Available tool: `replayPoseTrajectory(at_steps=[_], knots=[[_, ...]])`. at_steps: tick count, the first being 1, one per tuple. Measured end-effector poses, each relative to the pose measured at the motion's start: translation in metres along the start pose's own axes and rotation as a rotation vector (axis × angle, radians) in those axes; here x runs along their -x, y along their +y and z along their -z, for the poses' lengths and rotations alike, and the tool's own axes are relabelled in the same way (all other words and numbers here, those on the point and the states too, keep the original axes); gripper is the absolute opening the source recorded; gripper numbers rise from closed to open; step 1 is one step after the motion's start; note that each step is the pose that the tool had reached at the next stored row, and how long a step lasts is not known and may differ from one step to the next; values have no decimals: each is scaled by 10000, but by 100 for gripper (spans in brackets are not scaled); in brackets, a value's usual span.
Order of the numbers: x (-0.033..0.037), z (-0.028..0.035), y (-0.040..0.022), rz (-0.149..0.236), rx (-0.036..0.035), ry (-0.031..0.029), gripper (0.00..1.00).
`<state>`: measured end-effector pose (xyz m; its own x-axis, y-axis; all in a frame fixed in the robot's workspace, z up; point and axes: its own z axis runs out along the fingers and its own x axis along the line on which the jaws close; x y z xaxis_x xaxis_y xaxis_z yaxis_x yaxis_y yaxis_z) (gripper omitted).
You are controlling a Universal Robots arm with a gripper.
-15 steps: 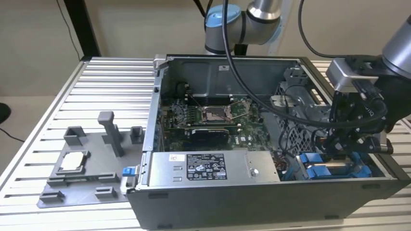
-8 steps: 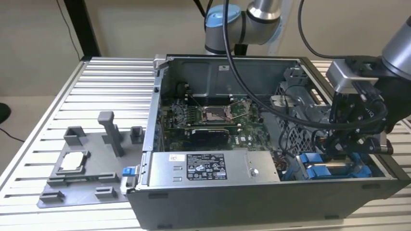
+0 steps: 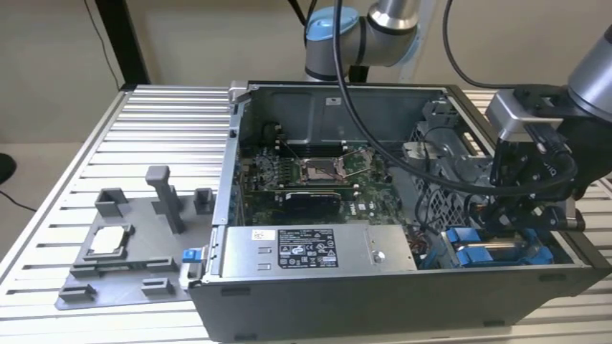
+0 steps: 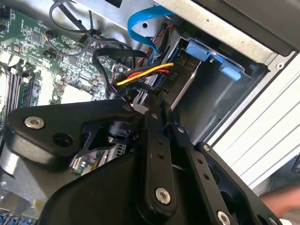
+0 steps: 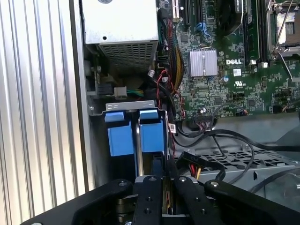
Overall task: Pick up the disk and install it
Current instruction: 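Insert the second disk wire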
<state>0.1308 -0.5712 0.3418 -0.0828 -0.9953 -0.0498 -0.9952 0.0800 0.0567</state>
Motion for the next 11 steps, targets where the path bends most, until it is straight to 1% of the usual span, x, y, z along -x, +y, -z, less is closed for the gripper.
replayPoseTrajectory(at_steps=[8, 11], knots=[[-1, -28, -6, 117, 3, 8, 0], [-2, -54, -7, 157, 5, 8, 0]])
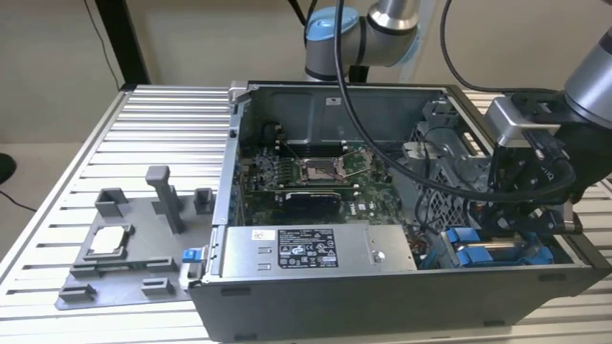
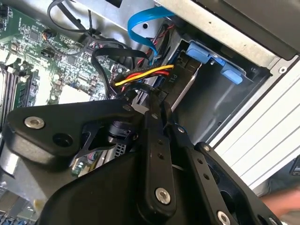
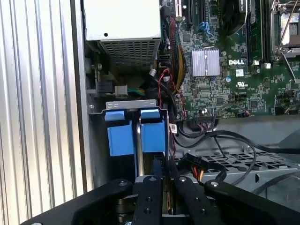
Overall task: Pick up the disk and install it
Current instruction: 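Insert the second disk wire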
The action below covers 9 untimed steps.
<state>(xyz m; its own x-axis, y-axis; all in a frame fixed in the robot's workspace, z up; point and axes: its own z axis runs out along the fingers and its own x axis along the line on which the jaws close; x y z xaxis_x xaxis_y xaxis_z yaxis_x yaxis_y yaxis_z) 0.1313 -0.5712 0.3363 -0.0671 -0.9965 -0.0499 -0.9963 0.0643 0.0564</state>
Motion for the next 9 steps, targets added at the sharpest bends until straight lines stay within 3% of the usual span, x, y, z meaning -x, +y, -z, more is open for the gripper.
replayPoseTrajectory(at_steps=[9], knots=[[-1, -26, -2, 48, 2, 3, 0]])
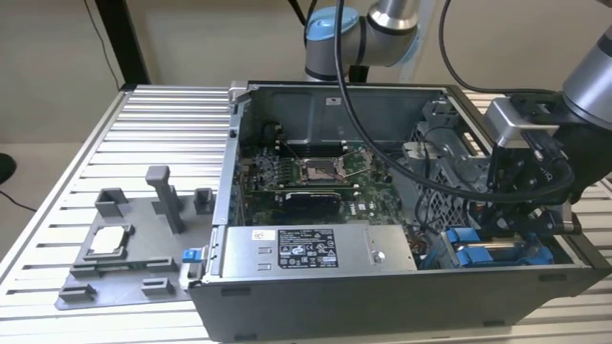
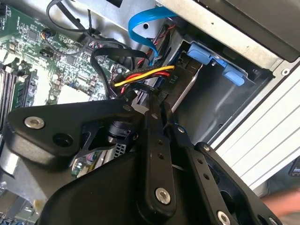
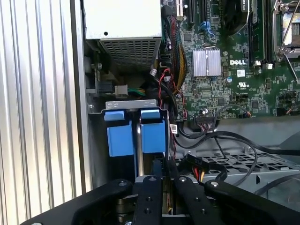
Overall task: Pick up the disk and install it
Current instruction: 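Insert the second disk wire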
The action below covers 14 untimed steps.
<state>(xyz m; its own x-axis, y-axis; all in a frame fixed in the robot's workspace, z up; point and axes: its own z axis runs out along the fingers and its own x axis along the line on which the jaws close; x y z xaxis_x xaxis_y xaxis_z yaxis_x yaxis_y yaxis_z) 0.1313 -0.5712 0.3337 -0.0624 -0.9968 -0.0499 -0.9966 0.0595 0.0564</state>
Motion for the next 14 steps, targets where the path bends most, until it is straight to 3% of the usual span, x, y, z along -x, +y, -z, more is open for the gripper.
replayPoseTrajectory(at_steps=[2, 3, 11, 14], knots=[[1, -1, 0, 2, 0, -7, 0], [1, 8, 0, 2, 2, -16, 100], [16, 322, 18, 0, 35, -5, 100], [19, 377, 22, -1, 36, -4, 100]])
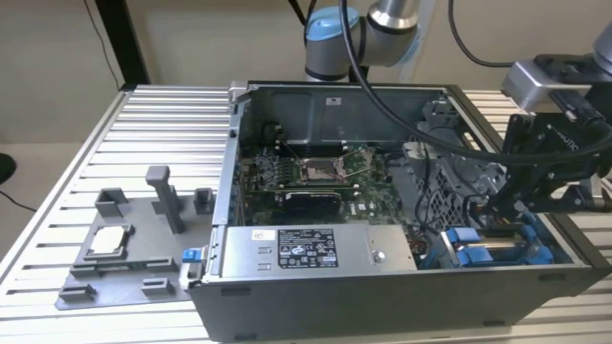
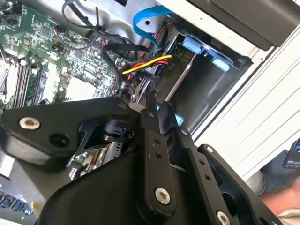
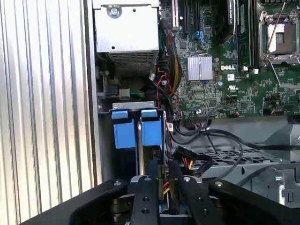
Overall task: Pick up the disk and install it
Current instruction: 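Insert the second disk wire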
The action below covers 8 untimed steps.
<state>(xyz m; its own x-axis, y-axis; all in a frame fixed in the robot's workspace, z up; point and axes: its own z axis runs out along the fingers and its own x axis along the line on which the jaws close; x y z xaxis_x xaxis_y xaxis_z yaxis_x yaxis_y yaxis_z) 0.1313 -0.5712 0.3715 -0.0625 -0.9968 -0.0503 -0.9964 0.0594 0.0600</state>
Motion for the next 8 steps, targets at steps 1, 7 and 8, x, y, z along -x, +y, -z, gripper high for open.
replayPoseTrajectory(at_steps=[1, 7, 8], knots=[[0, 1, 0, 0, 1, -3, 100], [0, 5, 0, 0, 1, 0, 100], [0, 5, 0, 0, 0, 0, 100]])
